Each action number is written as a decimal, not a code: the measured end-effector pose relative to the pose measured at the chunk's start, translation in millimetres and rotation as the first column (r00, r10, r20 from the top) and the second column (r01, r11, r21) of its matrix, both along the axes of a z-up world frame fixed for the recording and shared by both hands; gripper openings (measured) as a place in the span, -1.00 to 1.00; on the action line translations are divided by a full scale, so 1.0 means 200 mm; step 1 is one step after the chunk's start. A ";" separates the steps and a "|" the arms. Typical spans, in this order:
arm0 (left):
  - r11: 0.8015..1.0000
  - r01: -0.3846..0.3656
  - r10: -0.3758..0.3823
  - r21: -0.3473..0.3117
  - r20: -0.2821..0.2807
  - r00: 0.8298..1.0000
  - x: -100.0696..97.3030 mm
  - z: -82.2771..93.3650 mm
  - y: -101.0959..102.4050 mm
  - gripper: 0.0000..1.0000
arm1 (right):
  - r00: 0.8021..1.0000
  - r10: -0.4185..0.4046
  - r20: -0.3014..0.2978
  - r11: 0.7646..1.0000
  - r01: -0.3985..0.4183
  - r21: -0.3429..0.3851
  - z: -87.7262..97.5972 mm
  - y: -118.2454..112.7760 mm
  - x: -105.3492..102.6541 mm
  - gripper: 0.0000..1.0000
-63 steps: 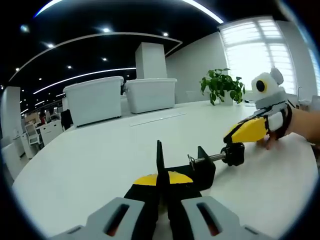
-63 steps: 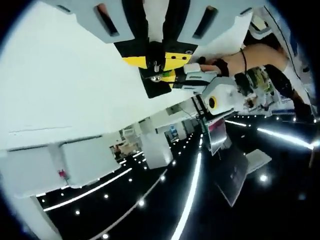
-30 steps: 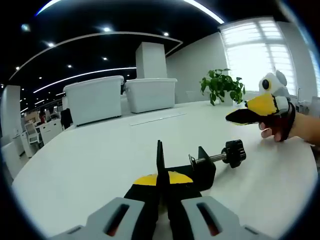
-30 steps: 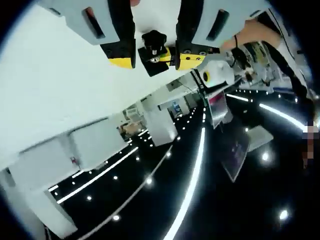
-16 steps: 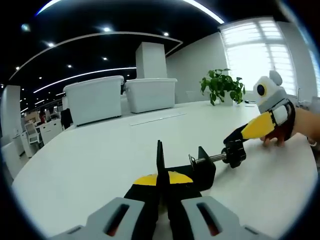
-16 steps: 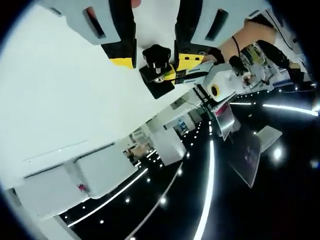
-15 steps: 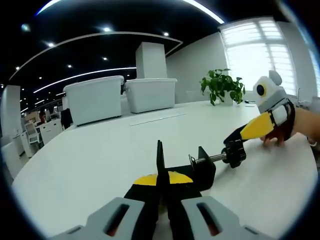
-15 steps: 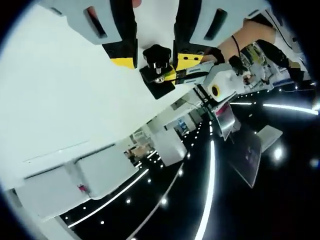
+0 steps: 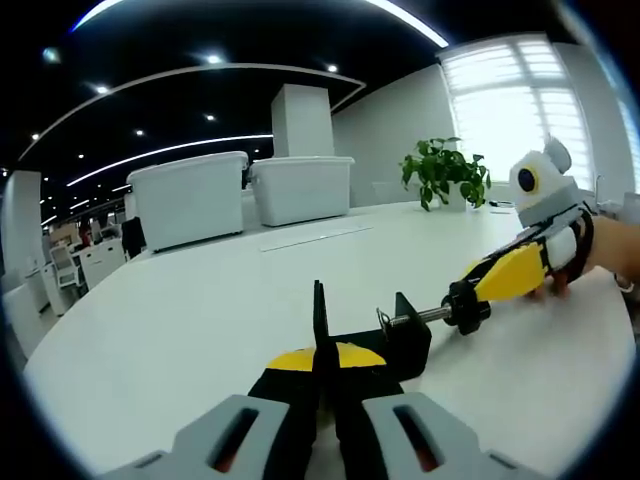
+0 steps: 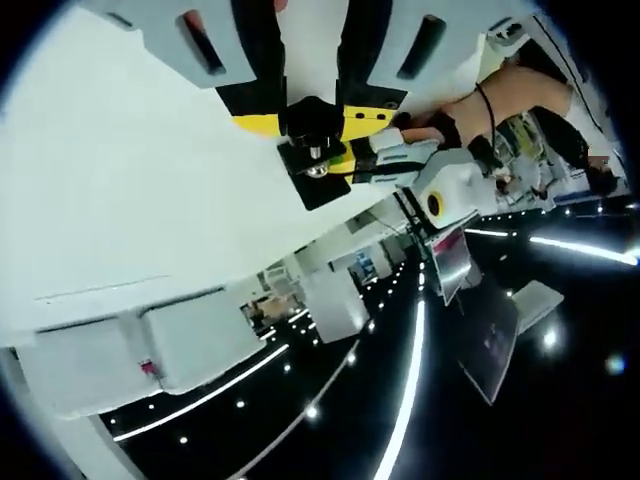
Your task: Clamp the fixed fixture on the desktop, loosen the retaining clip, secure it to the edge of the desk, and tighten the retaining clip.
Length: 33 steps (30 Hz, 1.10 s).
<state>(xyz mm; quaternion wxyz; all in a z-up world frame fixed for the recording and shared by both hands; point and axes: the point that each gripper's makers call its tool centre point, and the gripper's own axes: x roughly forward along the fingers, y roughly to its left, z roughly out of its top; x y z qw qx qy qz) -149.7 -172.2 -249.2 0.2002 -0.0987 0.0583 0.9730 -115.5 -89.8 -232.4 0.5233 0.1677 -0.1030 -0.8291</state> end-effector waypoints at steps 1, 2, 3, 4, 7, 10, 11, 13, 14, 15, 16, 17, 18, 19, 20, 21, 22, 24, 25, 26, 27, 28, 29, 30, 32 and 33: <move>1.000 0.000 0.000 0.000 0.000 1.000 0.00 0.00 0.00 -0.89 | 0.999 0.003 -0.042 1.000 -0.003 0.009 0.00 0.00 0.00 -0.65; 1.000 0.000 0.000 0.000 0.000 1.000 -0.01 0.00 0.00 -0.89 | 0.996 0.009 -0.094 1.000 -0.006 0.022 0.01 0.00 0.01 -0.65; 1.000 0.000 0.000 0.000 0.000 1.000 -0.01 0.00 0.00 -0.89 | 0.988 0.016 -0.156 0.999 -0.010 0.040 0.02 -0.01 0.01 -0.65; 1.000 0.000 0.000 0.001 0.001 1.000 -0.01 0.00 0.00 -0.89 | 0.975 0.025 -0.222 0.998 -0.011 0.062 0.02 -0.01 0.02 -0.65; 1.000 0.000 0.000 0.000 0.000 1.000 -0.01 0.00 0.00 -0.89 | 0.883 0.070 -0.463 0.989 -0.003 0.145 0.05 -0.02 0.04 -0.65; 1.000 0.001 -0.001 0.000 0.000 1.000 -0.01 0.00 0.00 -0.89 | 0.804 0.086 -0.588 0.979 0.041 0.199 0.05 -0.02 0.05 -0.65; 1.000 0.001 -0.001 -0.001 0.000 1.000 -0.01 0.00 0.00 -0.89 | 0.783 0.093 -0.615 0.976 0.050 0.212 0.05 -0.02 0.05 -0.65; 1.000 0.000 0.000 0.000 0.000 1.000 -0.01 0.00 0.00 -0.89 | 0.760 0.103 -0.642 0.971 0.062 0.230 0.05 -0.03 0.07 -0.66; 1.000 -0.003 0.003 -0.001 0.000 1.000 0.00 0.00 0.00 -0.89 | 0.756 0.102 -0.646 0.971 0.066 0.231 0.05 -0.04 0.07 -0.65; 1.000 -0.003 0.003 -0.001 0.000 1.000 0.00 0.00 0.00 -0.89 | 0.753 0.105 -0.650 0.970 0.067 0.234 0.06 -0.04 0.08 -0.65; 1.000 -0.006 0.006 0.000 0.000 1.000 0.00 0.00 0.00 -0.89 | 0.750 0.104 -0.653 0.969 0.070 0.235 0.06 -0.04 0.08 -0.65; 1.000 -0.006 0.006 -0.001 0.000 1.000 0.01 0.00 0.00 -0.89 | 0.749 0.105 -0.655 0.969 0.070 0.236 0.06 -0.04 0.08 -0.65; 1.000 -0.004 0.004 0.000 0.000 1.000 0.01 0.00 0.00 -0.89 | 0.749 0.104 -0.655 0.969 0.071 0.235 0.06 -0.04 0.08 -0.65; 1.000 -0.003 0.003 0.000 0.000 1.000 0.01 0.00 0.00 -0.89 | 0.750 0.103 -0.654 0.970 0.071 0.234 0.06 -0.04 0.08 -0.65; 1.000 -0.005 0.005 0.000 0.000 1.000 0.01 0.00 0.00 -0.89 | 0.752 0.101 -0.652 0.970 0.071 0.232 0.06 -0.05 0.09 -0.65; 1.000 -0.005 0.005 0.000 0.000 1.000 0.01 0.00 0.00 -0.89 | 0.756 0.098 -0.647 0.971 0.070 0.229 0.06 -0.05 0.09 -0.65; 1.000 -0.005 0.005 0.000 0.000 1.000 0.01 0.00 0.00 -0.89 | 0.763 0.094 -0.639 0.972 0.068 0.224 0.06 -0.05 0.09 -0.64; 1.000 -0.003 0.003 -0.001 -0.001 1.000 0.01 0.01 0.01 -0.89 | 0.809 0.087 -0.581 0.978 0.041 0.203 0.06 -0.05 0.11 -0.58; 1.000 -0.003 0.003 -0.001 -0.001 1.000 0.01 0.01 0.01 -0.89 | 0.840 0.080 -0.537 0.983 0.021 0.181 0.06 -0.05 0.13 -0.53; 1.000 -0.003 0.003 -0.001 0.000 1.000 0.01 0.01 0.01 -0.89 | 0.851 0.080 -0.518 0.985 0.013 0.173 0.07 -0.05 0.13 -0.49; 1.000 -0.003 0.003 -0.001 -0.001 1.000 0.01 0.01 0.01 -0.89 | 0.854 0.060 -0.517 0.986 0.031 0.166 0.08 -0.02 0.03 -0.48; 1.000 -0.003 0.003 -0.001 -0.001 1.000 0.01 0.01 0.01 -0.89 | 0.869 0.050 -0.492 0.986 0.035 0.163 0.07 -0.01 0.02 -0.48; 1.000 -0.003 0.003 0.000 0.000 1.000 0.01 0.01 0.01 -0.89 | 0.893 0.041 -0.448 0.989 0.026 0.143 0.07 -0.01 0.02 -0.48; 1.000 -0.005 0.005 0.000 0.000 1.000 0.01 0.01 0.01 -0.89 | 0.910 0.032 -0.412 0.992 0.020 0.121 0.08 -0.01 0.01 -0.47; 1.000 -0.005 0.005 0.000 0.000 1.000 0.02 0.01 0.01 -0.89 | 0.951 0.020 -0.308 0.998 -0.002 0.058 0.10 0.00 0.01 -0.46; 1.000 -0.005 0.005 0.000 0.000 1.000 0.02 0.01 0.01 -0.89 | 0.970 0.022 -0.241 1.000 -0.019 0.013 0.11 0.01 -0.02 -0.45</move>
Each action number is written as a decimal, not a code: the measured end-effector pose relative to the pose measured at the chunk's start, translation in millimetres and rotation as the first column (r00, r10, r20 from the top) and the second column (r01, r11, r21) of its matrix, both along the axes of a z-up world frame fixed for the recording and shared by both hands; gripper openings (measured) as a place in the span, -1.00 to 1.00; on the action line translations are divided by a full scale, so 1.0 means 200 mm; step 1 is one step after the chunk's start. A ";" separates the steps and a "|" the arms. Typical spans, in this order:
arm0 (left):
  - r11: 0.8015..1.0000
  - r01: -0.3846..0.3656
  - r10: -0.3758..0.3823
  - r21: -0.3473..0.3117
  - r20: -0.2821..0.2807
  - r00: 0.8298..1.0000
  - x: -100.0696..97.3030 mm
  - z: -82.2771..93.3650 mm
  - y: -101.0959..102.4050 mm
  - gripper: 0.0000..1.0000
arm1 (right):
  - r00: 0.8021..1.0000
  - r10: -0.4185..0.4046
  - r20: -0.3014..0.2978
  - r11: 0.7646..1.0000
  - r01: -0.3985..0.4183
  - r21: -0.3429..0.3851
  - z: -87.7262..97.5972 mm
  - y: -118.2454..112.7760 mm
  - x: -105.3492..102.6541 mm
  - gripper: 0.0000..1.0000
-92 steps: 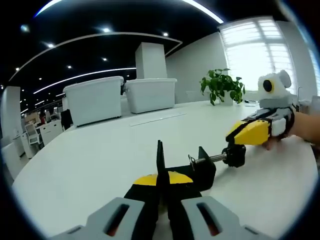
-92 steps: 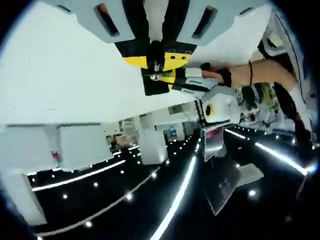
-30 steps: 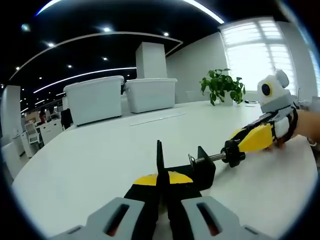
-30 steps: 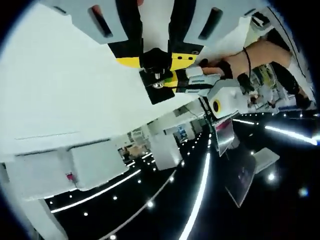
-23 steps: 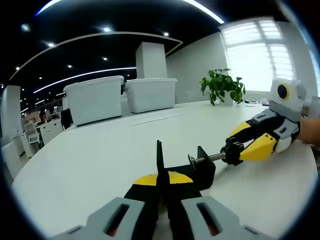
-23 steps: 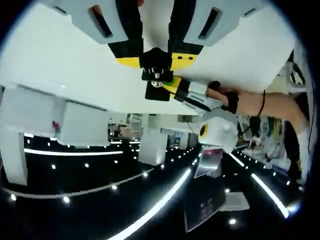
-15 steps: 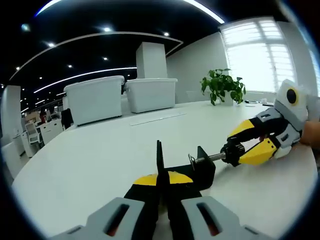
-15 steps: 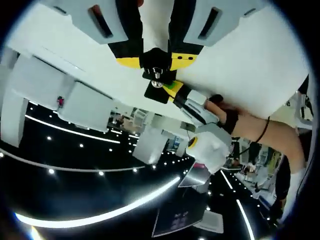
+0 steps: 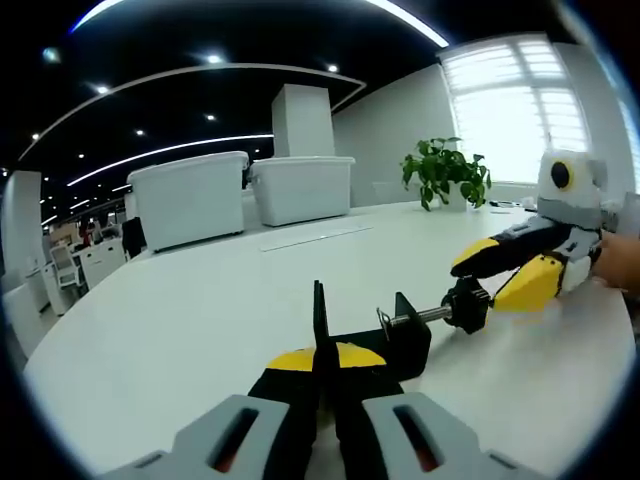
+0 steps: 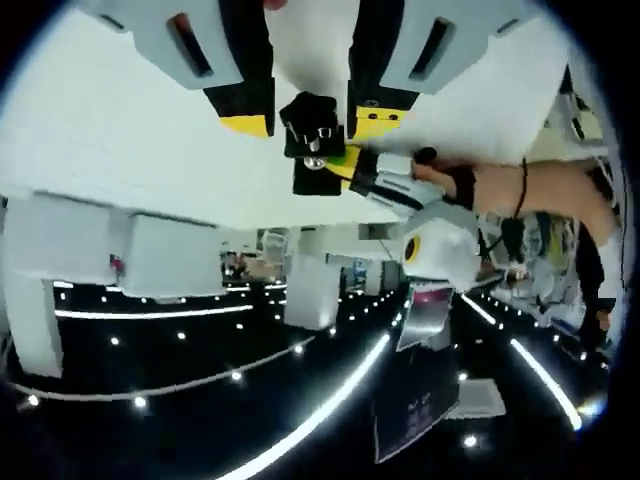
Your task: Clamp the fixed fixture on the desktop, loosen the retaining clip, secure it to the edge of the desk, and tighten the retaining clip.
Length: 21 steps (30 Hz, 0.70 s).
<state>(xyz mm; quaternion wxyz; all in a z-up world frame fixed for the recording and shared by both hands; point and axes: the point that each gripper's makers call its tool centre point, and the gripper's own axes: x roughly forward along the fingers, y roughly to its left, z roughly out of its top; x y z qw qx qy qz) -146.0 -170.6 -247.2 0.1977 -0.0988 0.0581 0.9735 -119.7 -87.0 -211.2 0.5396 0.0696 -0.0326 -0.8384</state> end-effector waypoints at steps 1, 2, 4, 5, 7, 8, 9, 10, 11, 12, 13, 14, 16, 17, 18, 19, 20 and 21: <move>1.000 -0.001 0.001 0.000 0.000 1.000 0.00 0.00 0.00 -0.89 | 0.995 0.018 0.095 0.999 -0.013 -0.053 0.01 0.00 -0.01 -0.44; 1.000 -0.001 0.001 0.000 0.000 1.000 -0.01 0.00 0.00 -0.89 | 0.980 0.029 0.196 0.996 -0.011 -0.090 0.02 0.01 -0.02 -0.42; 1.000 -0.001 0.001 0.000 0.000 1.000 0.00 0.00 0.00 -0.89 | 0.934 0.078 0.349 0.989 -0.027 -0.148 0.01 0.00 0.00 -0.41; 1.000 -0.003 0.003 0.000 0.000 1.000 0.00 0.00 0.00 -0.89 | 0.914 0.051 0.403 0.993 -0.002 -0.120 -0.03 0.01 -0.02 -0.43; 1.000 -0.003 0.003 0.000 0.000 1.000 0.00 0.00 0.00 -0.89 | 0.903 -0.024 0.428 0.992 0.073 -0.099 -0.05 0.02 -0.06 -0.53; 1.000 -0.003 0.003 0.000 0.000 1.000 0.00 0.00 0.00 -0.89 | 0.901 -0.053 0.431 0.993 0.093 -0.071 -0.08 0.03 -0.07 -0.55; 1.000 -0.002 0.002 0.000 0.000 1.000 0.00 0.00 0.00 -0.89 | 0.901 -0.051 0.432 0.993 0.090 -0.071 -0.08 0.03 -0.08 -0.55; 1.000 -0.002 0.002 0.000 0.000 1.000 -0.01 0.00 -0.01 -0.89 | 0.898 -0.028 0.440 0.994 0.071 -0.081 -0.07 0.01 -0.06 -0.55; 1.000 -0.002 0.002 0.000 0.000 1.000 -0.01 0.00 0.00 -0.89 | 0.896 -0.009 0.445 0.995 0.053 -0.088 -0.07 0.00 -0.04 -0.53; 1.000 -0.003 0.003 0.000 0.000 1.000 -0.01 0.00 -0.01 -0.89 | 0.900 -0.015 0.436 0.995 0.055 -0.079 -0.07 0.00 -0.07 -0.52; 1.000 -0.003 0.003 0.001 0.001 1.000 -0.01 0.00 -0.01 -0.89 | 0.906 -0.029 0.422 0.997 0.059 -0.057 -0.08 0.01 -0.09 -0.53; 1.000 -0.003 0.003 0.001 0.000 1.000 0.00 0.00 -0.01 -0.89 | 0.904 -0.033 0.426 0.997 0.058 -0.046 -0.10 0.00 -0.07 -0.54; 1.000 -0.002 0.002 0.001 0.001 1.000 -0.01 0.00 0.00 -0.89 | 0.908 -0.035 0.418 0.999 0.048 -0.022 -0.12 -0.02 -0.06 -0.54; 1.000 -0.002 0.002 0.001 0.001 1.000 -0.01 0.00 0.00 -0.89 | 0.908 -0.036 0.418 0.999 0.049 -0.020 -0.12 -0.01 -0.06 -0.54; 1.000 -0.003 0.003 0.002 0.001 1.000 -0.01 0.00 -0.01 -0.89 | 0.906 -0.039 0.421 0.998 0.053 -0.021 -0.12 -0.02 -0.06 -0.53; 1.000 -0.003 0.003 0.002 0.001 1.000 -0.01 0.00 -0.01 -0.89 | 0.900 -0.041 0.434 0.998 0.058 -0.025 -0.12 -0.02 -0.06 -0.53; 1.000 -0.003 0.003 0.001 0.001 1.000 -0.01 0.00 -0.01 -0.89 | 0.898 -0.044 0.439 0.998 0.063 -0.027 -0.12 -0.02 -0.05 -0.54; 1.000 -0.003 0.003 0.000 0.000 1.000 -0.01 0.00 -0.01 -0.89 | 0.898 -0.043 0.439 0.998 0.062 -0.029 -0.12 -0.02 -0.05 -0.55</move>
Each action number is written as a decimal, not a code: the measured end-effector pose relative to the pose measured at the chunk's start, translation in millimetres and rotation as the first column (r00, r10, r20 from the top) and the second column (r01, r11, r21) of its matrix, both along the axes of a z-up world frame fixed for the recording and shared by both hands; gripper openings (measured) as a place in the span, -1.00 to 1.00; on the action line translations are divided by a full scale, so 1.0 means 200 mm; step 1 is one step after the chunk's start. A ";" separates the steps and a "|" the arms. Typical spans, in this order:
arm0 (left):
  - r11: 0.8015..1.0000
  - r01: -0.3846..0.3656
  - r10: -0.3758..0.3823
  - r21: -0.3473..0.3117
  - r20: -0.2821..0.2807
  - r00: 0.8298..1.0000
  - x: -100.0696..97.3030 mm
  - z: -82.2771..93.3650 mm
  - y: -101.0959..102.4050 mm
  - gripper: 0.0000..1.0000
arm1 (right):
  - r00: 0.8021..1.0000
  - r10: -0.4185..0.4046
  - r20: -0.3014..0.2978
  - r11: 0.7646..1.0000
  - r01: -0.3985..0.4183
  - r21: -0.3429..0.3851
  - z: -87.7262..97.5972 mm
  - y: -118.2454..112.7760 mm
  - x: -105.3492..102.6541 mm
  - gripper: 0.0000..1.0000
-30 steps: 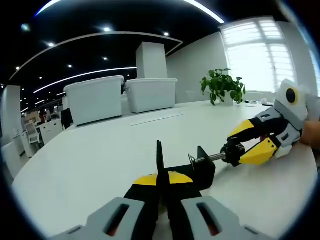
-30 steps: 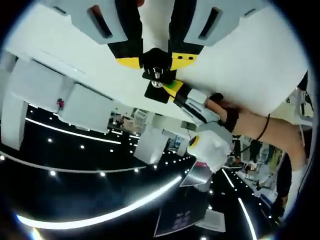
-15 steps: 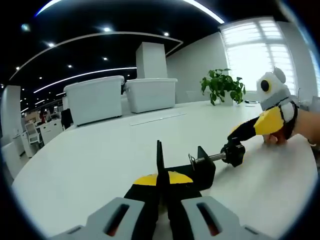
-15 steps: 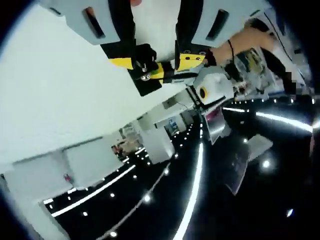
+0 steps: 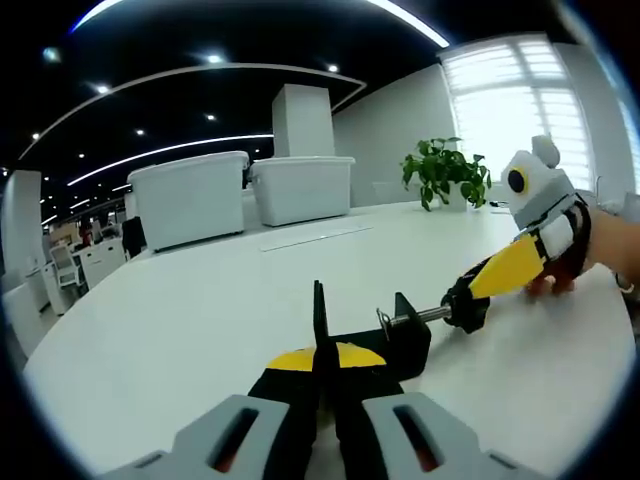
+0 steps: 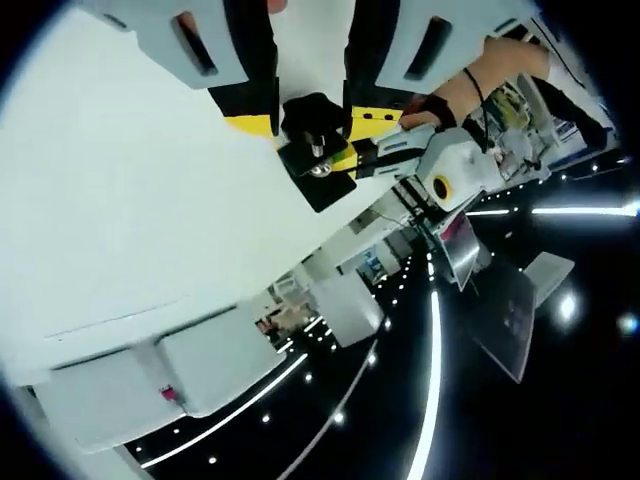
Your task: Clamp the fixed fixture on the desktop, loosen the retaining clip, secure it to the edge of the desk, and tighten the retaining clip.
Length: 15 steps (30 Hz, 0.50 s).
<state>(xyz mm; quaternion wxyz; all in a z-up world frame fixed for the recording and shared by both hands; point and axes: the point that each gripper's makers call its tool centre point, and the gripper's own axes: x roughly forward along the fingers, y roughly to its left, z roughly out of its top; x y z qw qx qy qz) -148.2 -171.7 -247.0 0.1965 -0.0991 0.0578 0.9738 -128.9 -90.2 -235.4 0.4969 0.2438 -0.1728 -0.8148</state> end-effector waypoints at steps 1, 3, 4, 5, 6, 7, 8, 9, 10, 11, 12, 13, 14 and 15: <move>1.000 0.000 0.000 0.000 0.000 1.000 0.00 0.00 0.00 -0.89 | 1.000 0.001 -0.013 1.000 -0.001 -0.001 0.00 0.00 0.01 -0.56; 1.000 0.000 0.000 0.001 0.001 1.000 -0.01 0.00 0.00 -0.89 | 0.999 0.001 -0.048 1.000 -0.001 0.005 0.00 -0.01 0.03 -0.56; 1.000 0.000 0.000 0.000 0.001 1.000 -0.01 0.00 0.00 -0.89 | 0.998 0.001 -0.069 1.000 -0.001 0.008 0.01 -0.01 0.03 -0.56; 1.000 0.000 0.000 0.001 0.001 1.000 -0.01 0.00 0.00 -0.89 | 0.994 0.002 -0.111 1.000 0.000 0.015 0.01 -0.01 0.04 -0.56; 1.000 0.001 -0.001 0.001 0.001 1.000 -0.01 0.00 0.00 -0.89 | 0.988 0.005 -0.156 1.000 -0.001 0.024 0.02 -0.01 0.05 -0.56; 1.000 0.001 -0.001 0.001 0.001 1.000 -0.01 0.00 0.00 -0.89 | 0.982 0.007 -0.189 1.000 -0.001 0.032 0.02 -0.01 0.05 -0.56; 1.000 0.002 -0.002 0.001 0.001 1.000 -0.02 0.00 0.00 -0.89 | 0.969 0.012 -0.246 0.999 -0.001 0.046 0.03 -0.01 0.06 -0.57; 1.000 0.003 -0.003 0.000 0.000 1.000 -0.02 0.00 0.00 -0.89 | 0.951 0.017 -0.309 0.998 0.003 0.065 0.03 -0.01 0.06 -0.57; 1.000 0.004 -0.004 0.000 0.000 1.000 -0.02 0.00 0.00 -0.89 | 0.928 0.027 -0.372 0.996 0.005 0.086 0.04 -0.02 0.07 -0.57; 1.000 0.004 -0.004 0.001 0.000 1.000 -0.02 -0.01 0.00 -0.89 | 0.902 0.036 -0.430 0.994 0.011 0.107 0.04 -0.02 0.08 -0.57; 1.000 0.005 -0.005 0.001 0.001 1.000 -0.02 -0.01 0.00 -0.89 | 0.876 0.044 -0.480 0.991 0.021 0.129 0.05 -0.02 0.09 -0.57; 1.000 0.005 -0.005 0.000 0.000 1.000 -0.02 -0.01 0.00 -0.89 | 0.832 0.058 -0.551 0.987 0.036 0.158 0.06 -0.03 0.11 -0.57; 1.000 0.005 -0.005 0.000 0.000 1.000 -0.02 -0.01 0.00 -0.89 | 0.786 0.076 -0.614 0.982 0.049 0.185 0.07 -0.03 0.12 -0.57; 1.000 0.005 -0.005 0.000 0.000 1.000 -0.02 -0.01 0.00 -0.89 | 0.753 0.091 -0.652 0.978 0.057 0.202 0.07 -0.03 0.13 -0.57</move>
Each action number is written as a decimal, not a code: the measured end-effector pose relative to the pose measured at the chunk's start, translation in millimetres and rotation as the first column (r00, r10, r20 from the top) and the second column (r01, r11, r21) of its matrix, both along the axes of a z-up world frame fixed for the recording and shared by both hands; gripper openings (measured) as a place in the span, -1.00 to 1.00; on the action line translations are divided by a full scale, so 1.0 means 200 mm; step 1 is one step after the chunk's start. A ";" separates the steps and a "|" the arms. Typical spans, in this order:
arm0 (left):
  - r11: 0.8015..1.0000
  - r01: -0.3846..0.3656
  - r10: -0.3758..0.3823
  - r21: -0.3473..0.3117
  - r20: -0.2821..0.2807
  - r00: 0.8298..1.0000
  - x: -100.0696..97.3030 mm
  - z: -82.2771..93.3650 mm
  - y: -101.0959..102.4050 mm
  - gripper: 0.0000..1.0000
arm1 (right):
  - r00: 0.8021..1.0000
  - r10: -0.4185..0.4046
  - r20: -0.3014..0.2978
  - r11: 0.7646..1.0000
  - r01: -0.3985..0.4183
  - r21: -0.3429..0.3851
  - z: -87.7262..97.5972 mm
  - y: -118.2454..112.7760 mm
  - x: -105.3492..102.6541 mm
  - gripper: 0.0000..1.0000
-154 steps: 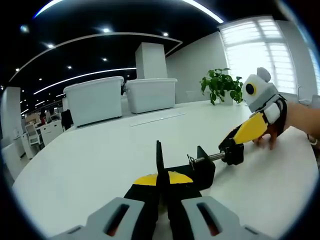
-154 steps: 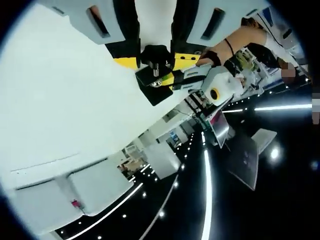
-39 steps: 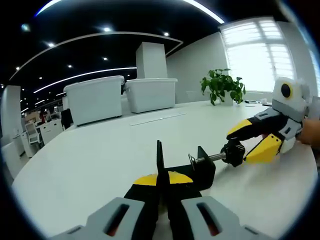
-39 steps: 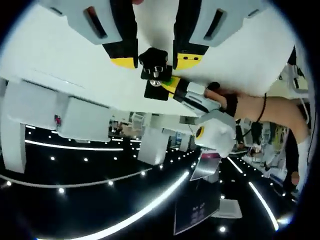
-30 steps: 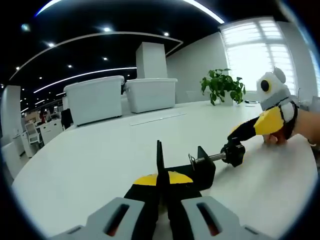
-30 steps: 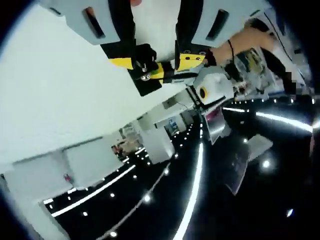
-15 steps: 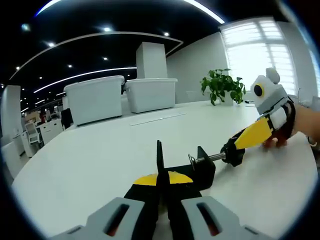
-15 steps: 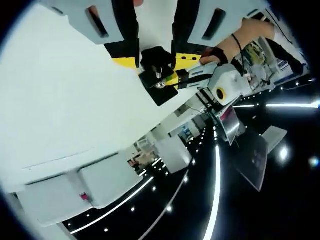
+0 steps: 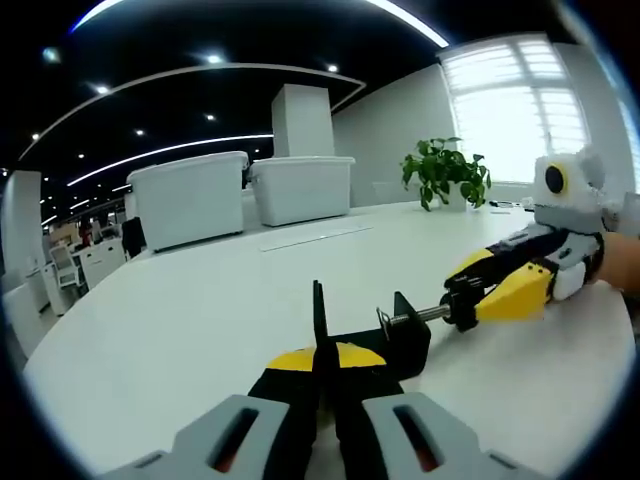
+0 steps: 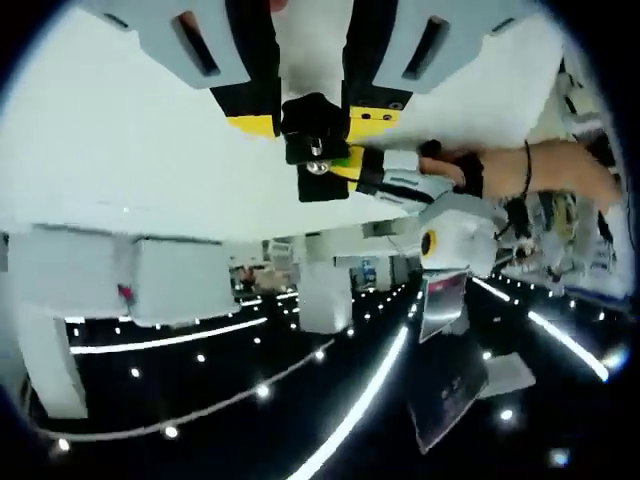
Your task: Clamp the fixed fixture on the desktop, loosen the retaining clip, secure it to the edge of the desk, and tighten the retaining clip.
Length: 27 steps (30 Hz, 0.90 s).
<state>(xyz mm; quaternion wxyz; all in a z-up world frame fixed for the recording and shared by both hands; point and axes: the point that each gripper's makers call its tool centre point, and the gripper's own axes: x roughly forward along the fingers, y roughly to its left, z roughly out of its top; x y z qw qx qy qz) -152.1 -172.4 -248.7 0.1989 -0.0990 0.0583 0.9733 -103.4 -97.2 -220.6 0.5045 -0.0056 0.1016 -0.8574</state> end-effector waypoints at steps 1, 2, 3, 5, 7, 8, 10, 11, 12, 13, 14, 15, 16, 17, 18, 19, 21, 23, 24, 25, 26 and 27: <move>1.000 0.000 0.000 0.000 0.000 1.000 0.00 0.00 0.00 -0.89 | 0.996 -0.002 -0.084 0.999 0.005 0.036 0.00 -0.01 0.02 -0.57; 1.000 0.000 0.000 0.000 0.000 1.000 0.00 0.00 0.00 -0.89 | 0.992 -0.001 -0.122 0.998 0.008 0.055 0.00 -0.01 0.02 -0.57; 1.000 -0.001 0.001 -0.001 0.000 1.000 0.00 0.00 0.00 -0.89 | 0.989 -0.004 -0.151 0.998 0.014 0.068 0.00 -0.02 0.03 -0.57; 1.000 -0.004 0.004 -0.001 -0.001 1.000 0.00 0.00 0.00 -0.89 | 0.977 0.000 -0.212 0.995 0.022 0.100 0.01 -0.03 0.05 -0.57; 1.000 -0.007 0.007 -0.001 -0.001 1.000 0.00 0.00 0.00 -0.89 | 0.979 -0.004 -0.205 0.995 0.024 0.098 0.00 -0.02 0.03 -0.57; 1.000 -0.007 0.007 -0.001 -0.001 1.000 0.01 0.00 0.00 -0.89 | 0.978 -0.004 -0.208 0.995 0.025 0.100 0.00 -0.02 0.03 -0.57; 1.000 -0.007 0.007 -0.001 -0.001 1.000 0.01 0.00 -0.01 -0.89 | 0.980 -0.002 -0.200 0.995 0.022 0.095 0.00 -0.02 0.03 -0.57; 1.000 -0.008 0.008 -0.001 -0.001 1.000 0.01 0.00 -0.01 -0.89 | 0.981 -0.001 -0.196 0.995 0.019 0.093 0.00 -0.02 0.04 -0.57; 1.000 -0.007 0.007 -0.002 -0.001 1.000 0.02 0.00 -0.01 -0.89 | 0.982 0.000 -0.186 0.996 0.017 0.090 0.00 -0.02 0.01 -0.57; 1.000 -0.008 0.008 -0.001 -0.001 1.000 0.02 0.00 0.00 -0.89 | 0.983 0.001 -0.182 0.996 0.016 0.088 0.00 -0.02 0.01 -0.57; 1.000 -0.008 0.008 -0.001 0.000 1.000 0.02 0.00 0.00 -0.89 | 0.984 0.001 -0.176 0.996 0.014 0.085 0.00 -0.02 0.00 -0.57; 1.000 -0.008 0.008 -0.001 0.000 1.000 0.02 0.00 0.00 -0.89 | 0.986 0.002 -0.168 0.997 0.013 0.082 0.00 -0.02 0.00 -0.57; 1.000 -0.008 0.008 -0.001 0.000 1.000 0.02 0.01 0.00 -0.89 | 0.995 -0.001 -0.103 0.998 0.007 0.059 -0.01 -0.02 0.00 -0.57; 1.000 -0.007 0.007 -0.001 0.000 1.000 0.02 0.01 0.00 -0.89 | 0.999 -0.003 -0.052 0.999 0.005 0.038 -0.01 -0.01 0.00 -0.57; 1.000 -0.007 0.007 -0.001 0.000 1.000 0.02 0.01 0.00 -0.89 | 1.000 -0.005 -0.012 1.000 0.006 0.020 -0.01 0.00 -0.03 -0.57; 1.000 -0.006 0.006 -0.001 0.000 1.000 0.02 0.01 0.00 -0.89 | 0.997 0.016 0.077 1.000 -0.015 -0.014 -0.01 0.01 -0.07 -0.54; 1.000 -0.006 0.006 -0.001 0.000 1.000 0.01 0.00 -0.01 -0.89 | 0.987 0.047 0.152 0.998 -0.040 -0.050 -0.01 0.01 -0.06 -0.39; 1.000 -0.007 0.007 -0.002 -0.002 1.000 0.02 0.01 0.00 -0.89 | 0.936 0.106 0.336 0.986 -0.056 -0.154 0.01 0.03 -0.06 -0.35; 1.000 -0.007 0.007 -0.002 -0.001 1.000 0.02 0.01 0.00 -0.89 | 0.895 0.153 0.418 0.976 -0.070 -0.206 0.02 0.02 -0.03 -0.31; 1.000 -0.006 0.006 -0.001 -0.001 1.000 0.02 0.01 0.00 -0.89 | 0.855 0.180 0.486 0.966 -0.061 -0.251 0.03 0.03 -0.04 -0.31; 1.000 -0.006 0.006 -0.002 -0.001 1.000 0.02 0.01 0.00 -0.89 | 0.833 0.182 0.523 0.960 -0.036 -0.278 0.04 0.04 -0.06 -0.34; 1.000 -0.007 0.007 -0.002 -0.001 1.000 0.02 0.01 0.00 -0.89 | 0.832 0.174 0.526 0.955 -0.012 -0.296 0.05 0.06 -0.10 -0.39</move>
